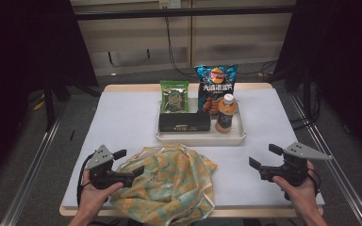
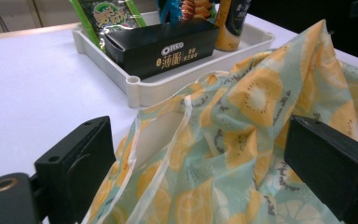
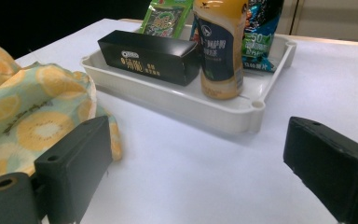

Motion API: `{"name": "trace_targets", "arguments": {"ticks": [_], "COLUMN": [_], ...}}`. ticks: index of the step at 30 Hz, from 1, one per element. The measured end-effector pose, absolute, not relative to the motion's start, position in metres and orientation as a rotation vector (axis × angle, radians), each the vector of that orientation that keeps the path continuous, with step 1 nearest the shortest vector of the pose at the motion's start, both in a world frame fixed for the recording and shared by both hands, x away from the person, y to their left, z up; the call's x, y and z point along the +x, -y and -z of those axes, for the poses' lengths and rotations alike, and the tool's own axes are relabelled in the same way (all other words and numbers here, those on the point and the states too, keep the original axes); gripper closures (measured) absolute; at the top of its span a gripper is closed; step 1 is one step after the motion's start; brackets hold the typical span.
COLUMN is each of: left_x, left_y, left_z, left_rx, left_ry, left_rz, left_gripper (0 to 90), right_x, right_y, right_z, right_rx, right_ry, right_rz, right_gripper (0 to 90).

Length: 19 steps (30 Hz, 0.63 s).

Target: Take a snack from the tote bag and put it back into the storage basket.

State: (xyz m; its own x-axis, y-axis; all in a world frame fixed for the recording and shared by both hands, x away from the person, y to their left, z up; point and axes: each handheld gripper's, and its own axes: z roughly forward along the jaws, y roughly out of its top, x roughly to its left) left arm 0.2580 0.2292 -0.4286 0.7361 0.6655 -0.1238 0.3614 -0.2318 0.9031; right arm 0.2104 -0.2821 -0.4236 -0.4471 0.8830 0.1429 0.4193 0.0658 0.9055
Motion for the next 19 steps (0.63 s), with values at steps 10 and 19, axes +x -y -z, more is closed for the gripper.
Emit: {"name": "trace_targets", "arguments": {"ticks": [10, 19], "left_x": [0.246, 0.245], "left_y": [-0.236, -0.239], "left_z": [0.438, 0.437], "left_rx": [1.839, 1.834], "left_ry": [-0.771, -0.786], "left_rz": [-0.363, -0.407], "left_gripper": [5.4, 5.3], "right_x": [0.177, 0.178], "right_y": [0.293, 0.3], "right_z": [0.438, 0.443], "right_rx": [1.337, 1.367], "right_ry": [-1.862, -1.829], "right_rz": [-1.34, -1.31], "right_gripper": [6.0, 5.9]}}
